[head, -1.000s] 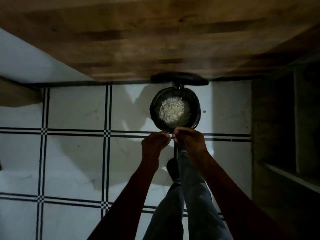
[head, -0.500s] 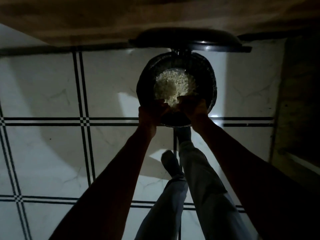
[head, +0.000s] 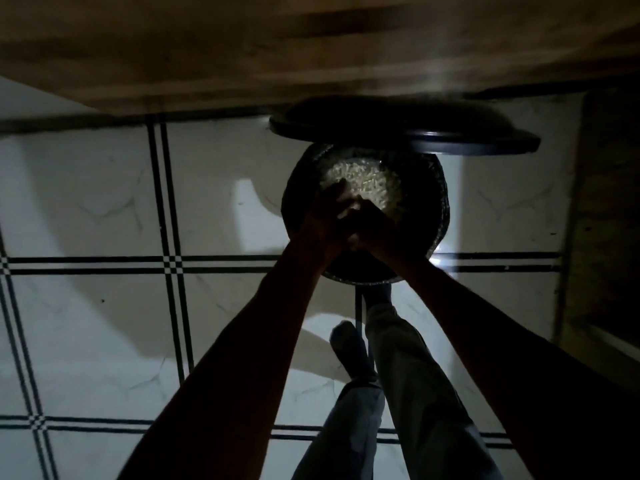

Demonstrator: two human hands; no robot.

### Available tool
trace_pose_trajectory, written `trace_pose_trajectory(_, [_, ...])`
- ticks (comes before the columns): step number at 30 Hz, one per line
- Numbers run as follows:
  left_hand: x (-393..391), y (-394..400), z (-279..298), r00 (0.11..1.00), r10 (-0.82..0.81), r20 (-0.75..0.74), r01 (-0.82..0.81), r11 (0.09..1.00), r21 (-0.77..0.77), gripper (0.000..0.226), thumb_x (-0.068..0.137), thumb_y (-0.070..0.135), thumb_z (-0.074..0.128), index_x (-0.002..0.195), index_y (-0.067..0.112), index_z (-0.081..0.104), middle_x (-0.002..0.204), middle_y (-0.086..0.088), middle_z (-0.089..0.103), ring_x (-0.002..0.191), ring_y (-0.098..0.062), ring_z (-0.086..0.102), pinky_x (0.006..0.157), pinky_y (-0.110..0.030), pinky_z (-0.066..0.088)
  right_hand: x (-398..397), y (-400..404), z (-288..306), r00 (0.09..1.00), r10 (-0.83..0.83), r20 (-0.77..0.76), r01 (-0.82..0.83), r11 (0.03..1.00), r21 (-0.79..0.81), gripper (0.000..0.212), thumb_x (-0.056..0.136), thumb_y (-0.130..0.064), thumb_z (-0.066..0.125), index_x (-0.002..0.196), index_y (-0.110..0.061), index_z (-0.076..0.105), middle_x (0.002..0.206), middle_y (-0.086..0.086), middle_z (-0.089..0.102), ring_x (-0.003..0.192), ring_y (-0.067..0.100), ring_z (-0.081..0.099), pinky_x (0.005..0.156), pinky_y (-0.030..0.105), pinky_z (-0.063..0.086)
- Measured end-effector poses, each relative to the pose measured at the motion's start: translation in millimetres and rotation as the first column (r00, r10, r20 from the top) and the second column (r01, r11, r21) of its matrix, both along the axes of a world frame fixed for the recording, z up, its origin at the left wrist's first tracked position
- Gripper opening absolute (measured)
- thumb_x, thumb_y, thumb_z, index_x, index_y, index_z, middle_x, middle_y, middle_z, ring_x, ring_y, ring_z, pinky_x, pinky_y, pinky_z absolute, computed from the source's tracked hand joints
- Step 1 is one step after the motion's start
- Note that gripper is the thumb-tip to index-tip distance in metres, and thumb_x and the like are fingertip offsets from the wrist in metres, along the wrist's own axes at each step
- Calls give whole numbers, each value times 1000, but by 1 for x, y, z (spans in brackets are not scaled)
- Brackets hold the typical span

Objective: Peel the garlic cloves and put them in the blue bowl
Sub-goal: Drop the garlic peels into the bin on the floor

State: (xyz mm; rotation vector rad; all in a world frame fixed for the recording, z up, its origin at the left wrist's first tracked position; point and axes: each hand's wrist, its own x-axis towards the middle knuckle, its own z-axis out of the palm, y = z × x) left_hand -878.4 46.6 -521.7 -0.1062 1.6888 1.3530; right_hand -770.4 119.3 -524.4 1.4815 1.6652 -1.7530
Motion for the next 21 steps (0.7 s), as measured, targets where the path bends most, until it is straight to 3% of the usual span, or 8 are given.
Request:
trace_pose_trajectory(2, [-2,2,-2,994,-25,107,31,998,-54,51,107,26,36,154,7,37,146,-17,53,125,-32,57,108,-49,47,-3,6,3,993,-112,-42,117,981,154,52,113,-36,43,163,-21,34,154,-2,49,131,0,53,107,13,40])
trace_pose_trajectory(4, [-1,4,-6,914,15,406,19,997,-81,48,109,34,45,150,9,44,141,-11,58,124,-28,58,106,-46,49,-3,3,7,984,-29,-173,60,983,175,53,112,-42,41,163,-32,32,168,2,36,149,18,41,118,31,39])
trace_pose_trajectory(7, [8,7,1,891,-91,445,111,994,-21,57,99,34,66,147,9,49,128,-8,65,111,-22,66,87,-34,59,14,0,-12,980,51,-193,-41,998,56,56,110,-26,51,161,-10,36,161,14,43,147,31,45,119,40,41])
trace_pose_trajectory(9, [11,4,2,898,-42,439,63,998,-32,47,112,24,39,156,7,39,150,-14,53,131,-28,57,101,-36,52,23,5,-13,995,-79,-64,91,972,219,53,111,-38,48,156,-12,43,157,16,49,147,32,46,121,42,37])
trace_pose_trajectory(12, [13,2,8,891,-6,453,37,998,-60,49,113,31,36,155,9,42,149,-14,54,135,-30,54,103,-38,50,25,-4,6,970,-69,-233,130,957,259,56,108,-40,53,160,-30,38,163,7,43,145,23,49,121,37,39])
trace_pose_trajectory(14, [18,7,26,890,-39,455,92,991,-95,46,111,29,45,150,6,50,140,-13,61,123,-24,63,94,-34,57,33,-13,15,972,14,-234,16,992,126,60,103,-23,63,158,-22,40,161,18,44,141,30,52,118,35,41])
trace_pose_trajectory(17, [30,12,73,875,-88,476,112,993,-22,33,112,17,35,131,2,58,141,-18,62,128,-29,61,112,-40,48,66,-1,41,985,-157,-64,168,963,209,47,107,-24,52,147,0,51,142,25,59,131,39,58,102,36,43])
trace_pose_trajectory(21, [47,10,156,898,-164,408,198,979,-42,27,109,21,46,123,6,63,135,-19,67,114,-28,69,101,-37,54,117,1,125,876,-402,-268,455,873,176,33,103,-55,52,126,-34,63,114,11,75,104,30,73,94,54,60])
